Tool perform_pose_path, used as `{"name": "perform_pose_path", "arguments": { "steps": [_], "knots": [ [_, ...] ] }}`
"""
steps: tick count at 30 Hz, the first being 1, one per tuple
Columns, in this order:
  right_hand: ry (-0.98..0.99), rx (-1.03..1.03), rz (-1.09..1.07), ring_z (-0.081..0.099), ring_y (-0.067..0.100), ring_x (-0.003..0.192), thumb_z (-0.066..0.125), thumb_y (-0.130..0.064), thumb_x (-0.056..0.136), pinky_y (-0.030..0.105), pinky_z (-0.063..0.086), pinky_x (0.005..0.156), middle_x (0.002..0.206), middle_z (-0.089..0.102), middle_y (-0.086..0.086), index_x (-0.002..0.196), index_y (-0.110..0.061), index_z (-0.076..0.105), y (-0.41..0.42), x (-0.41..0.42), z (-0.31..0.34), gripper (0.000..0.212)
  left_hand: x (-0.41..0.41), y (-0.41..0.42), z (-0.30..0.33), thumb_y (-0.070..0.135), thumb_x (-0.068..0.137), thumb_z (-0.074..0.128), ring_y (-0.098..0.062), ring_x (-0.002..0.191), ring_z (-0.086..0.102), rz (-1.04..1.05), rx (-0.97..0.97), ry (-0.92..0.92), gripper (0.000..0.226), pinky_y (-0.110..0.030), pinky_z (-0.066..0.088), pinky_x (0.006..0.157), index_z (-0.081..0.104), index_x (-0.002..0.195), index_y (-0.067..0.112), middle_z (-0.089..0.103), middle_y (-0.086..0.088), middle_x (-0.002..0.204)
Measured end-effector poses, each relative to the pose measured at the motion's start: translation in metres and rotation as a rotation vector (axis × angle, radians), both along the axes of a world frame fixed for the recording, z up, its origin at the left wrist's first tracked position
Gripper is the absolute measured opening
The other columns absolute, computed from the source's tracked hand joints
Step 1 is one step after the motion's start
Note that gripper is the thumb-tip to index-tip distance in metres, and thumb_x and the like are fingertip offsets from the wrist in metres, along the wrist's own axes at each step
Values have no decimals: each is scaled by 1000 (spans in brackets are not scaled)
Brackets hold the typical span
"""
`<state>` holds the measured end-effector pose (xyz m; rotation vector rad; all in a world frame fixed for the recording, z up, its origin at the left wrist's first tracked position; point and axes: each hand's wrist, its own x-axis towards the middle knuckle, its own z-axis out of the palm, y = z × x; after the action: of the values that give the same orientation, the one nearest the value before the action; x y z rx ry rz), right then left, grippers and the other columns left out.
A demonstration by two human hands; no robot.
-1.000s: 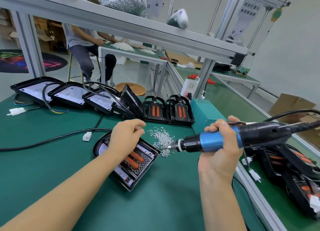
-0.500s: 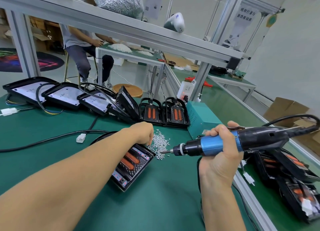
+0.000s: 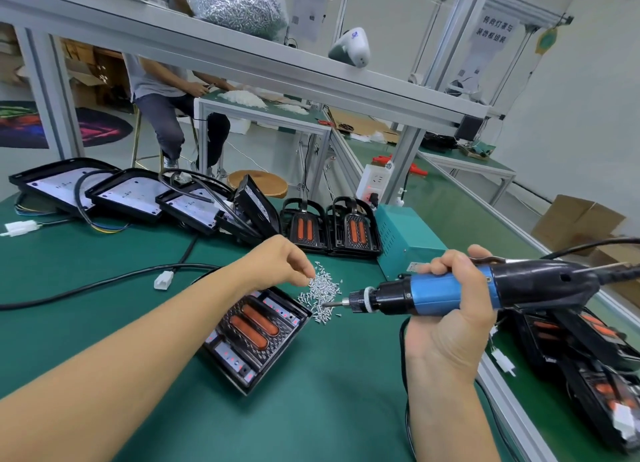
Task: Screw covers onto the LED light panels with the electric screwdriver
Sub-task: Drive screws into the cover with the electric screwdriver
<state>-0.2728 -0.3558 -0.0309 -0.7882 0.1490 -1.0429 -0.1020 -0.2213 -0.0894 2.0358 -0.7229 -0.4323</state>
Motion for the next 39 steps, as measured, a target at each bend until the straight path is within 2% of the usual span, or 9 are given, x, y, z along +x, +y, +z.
{"name": "perform_pose_path", "arguments": {
  "steps": [4, 10, 14, 19, 25, 28, 34, 37, 39],
  "knots": [
    [-117, 48, 69, 53, 9, 59, 62, -4, 72, 25, 49, 66, 66, 56, -4, 90, -20, 56, 3, 2, -1, 25, -22, 31, -3, 3, 78, 74, -2, 79, 68, 20, -283, 121, 25, -10, 47, 73, 78, 73, 27, 75, 4, 83],
    [-162, 50, 135, 52, 8, 57, 58, -6, 73, 21, 48, 64, 65, 55, -5, 90, -20, 54, 20, 9, 7, 22, -47, 60, -2, -3, 78, 71, -7, 72, 65, 26, -464, 173, 25, -13, 49, 68, 78, 75, 21, 73, -2, 77],
    [-172, 39, 159, 51, 8, 56, 58, -5, 73, 21, 47, 64, 63, 54, -6, 90, -19, 54, 33, 14, 7, 23, -55, 73, -3, -2, 77, 73, -9, 68, 62, 35, -432, 117, 21, -16, 49, 67, 76, 77, 18, 72, -3, 75],
    [-155, 30, 171, 51, 8, 55, 58, -3, 73, 22, 48, 62, 62, 54, -5, 89, -19, 54, 42, 16, 3, 23, -64, 84, -4, -4, 76, 74, -5, 62, 59, 70, -409, 37, 26, -15, 47, 63, 75, 75, 21, 71, 0, 71],
    [-136, 24, 200, 51, 8, 54, 59, -4, 71, 22, 48, 61, 61, 53, -5, 88, -19, 55, 49, 17, 1, 23, -74, 87, -4, -11, 77, 69, -14, 55, 65, 62, -474, 106, 25, -17, 50, 51, 73, 71, 13, 66, -12, 66],
    [-126, 20, 200, 51, 9, 55, 59, -4, 71, 22, 48, 61, 61, 53, -5, 88, -19, 55, 51, 17, 0, 23, -74, 88, -6, -10, 78, 69, -23, 61, 69, 69, -488, 108, 22, -24, 54, 55, 73, 73, 12, 67, -22, 73],
    [-100, -5, 219, 50, 8, 55, 59, -4, 71, 22, 48, 62, 62, 52, -5, 88, -19, 53, 54, 17, -1, 23, -77, 91, -12, -9, 81, 66, -21, 67, 71, 83, -510, 119, 23, -24, 55, 62, 74, 75, 12, 72, -9, 77],
    [-64, -52, 287, 50, 9, 57, 58, -6, 73, 21, 47, 62, 66, 51, -4, 90, -19, 53, 57, 13, -8, 22, -76, 99, -22, 1, 83, 68, -17, 82, 69, 158, -357, -60, 20, -30, 51, 81, 76, 81, 19, 74, 0, 83],
    [-43, -88, 351, 50, 9, 57, 57, -6, 75, 21, 47, 61, 72, 52, -2, 89, -19, 54, 59, 10, -14, 20, -79, 102, -30, 5, 86, 66, -14, 84, 63, 156, -222, -224, 19, -30, 47, 82, 76, 86, 22, 73, 4, 82]
  ]
}}
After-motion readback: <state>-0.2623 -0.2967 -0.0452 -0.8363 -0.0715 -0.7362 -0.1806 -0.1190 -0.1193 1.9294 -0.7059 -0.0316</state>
